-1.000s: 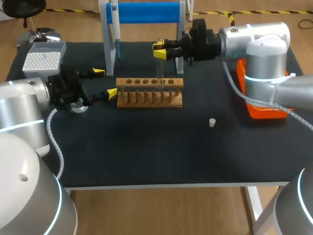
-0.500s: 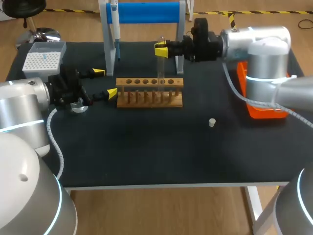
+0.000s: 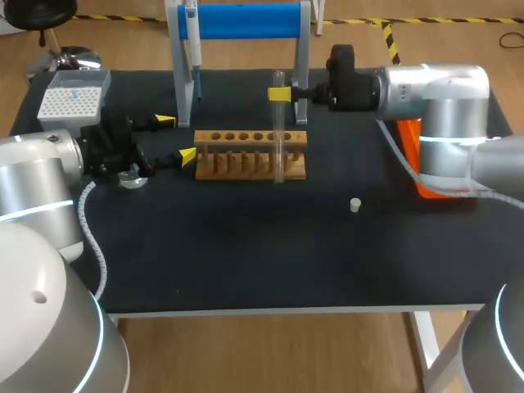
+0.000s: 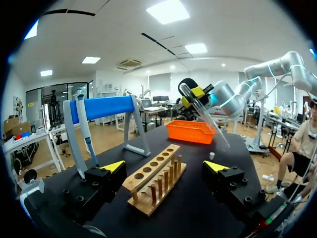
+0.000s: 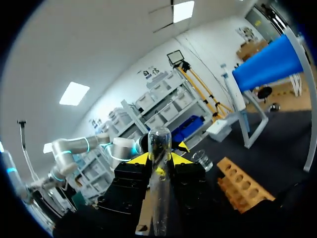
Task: Invert the test tube, pick up the pipette, mount the tip to pipette, aspirate from beaker and dispense into the tube, eject the tip, return the pipette, and cap with the stopper.
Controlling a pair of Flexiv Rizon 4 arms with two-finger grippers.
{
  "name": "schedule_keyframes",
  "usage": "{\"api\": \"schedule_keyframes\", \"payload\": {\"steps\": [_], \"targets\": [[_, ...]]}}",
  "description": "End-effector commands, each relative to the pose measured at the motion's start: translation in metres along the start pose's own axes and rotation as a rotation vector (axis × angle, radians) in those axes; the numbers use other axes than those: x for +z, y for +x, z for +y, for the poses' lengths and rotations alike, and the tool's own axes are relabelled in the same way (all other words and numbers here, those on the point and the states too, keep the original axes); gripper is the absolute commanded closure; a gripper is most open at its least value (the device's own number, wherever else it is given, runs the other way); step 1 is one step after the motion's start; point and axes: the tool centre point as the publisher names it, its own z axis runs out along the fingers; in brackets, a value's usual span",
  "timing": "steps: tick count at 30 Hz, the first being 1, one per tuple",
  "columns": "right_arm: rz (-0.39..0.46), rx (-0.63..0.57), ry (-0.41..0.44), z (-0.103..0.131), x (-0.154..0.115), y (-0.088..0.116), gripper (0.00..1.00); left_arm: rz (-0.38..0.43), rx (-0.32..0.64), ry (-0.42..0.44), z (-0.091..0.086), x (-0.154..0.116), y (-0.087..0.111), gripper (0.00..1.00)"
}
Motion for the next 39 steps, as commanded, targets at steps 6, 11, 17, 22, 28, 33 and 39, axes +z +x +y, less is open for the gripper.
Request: {"api": "schedule_keyframes", "payload": {"steps": [6,11,17,22,28,33,39], "targets": [[-0.036,0.832,0.069,-0.012,-0.002,0.003,1.0,-0.006,0.0,0.001,0.0,0.001,0.001,0.0],[-0.06,0.959,0.069,-0.016,-0.004,0.003,1.0,-0.006,0.0,0.001,0.0,0.001,0.001,0.0],[-0.077,1.041,0.101,-0.021,-0.005,0.002,1.0,-0.006,0.0,0.001,0.0,0.001,0.001,0.0],[-0.081,1.093,0.107,-0.025,-0.004,0.004,1.0,-0.006,0.0,0.001,0.0,0.001,0.001,0.0],[-0.089,1.077,0.108,-0.028,-0.003,0.003,1.0,-0.006,0.0,0.001,0.0,0.001,0.001,0.0],[-0.094,1.04,0.102,-0.028,-0.001,0.003,1.0,-0.006,0.0,0.001,0.0,0.001,0.001,0.0],[-0.11,0.902,0.09,-0.024,0.0,0.001,1.0,-0.006,0.0,0.001,0.0,0.001,0.001,0.0]]}}
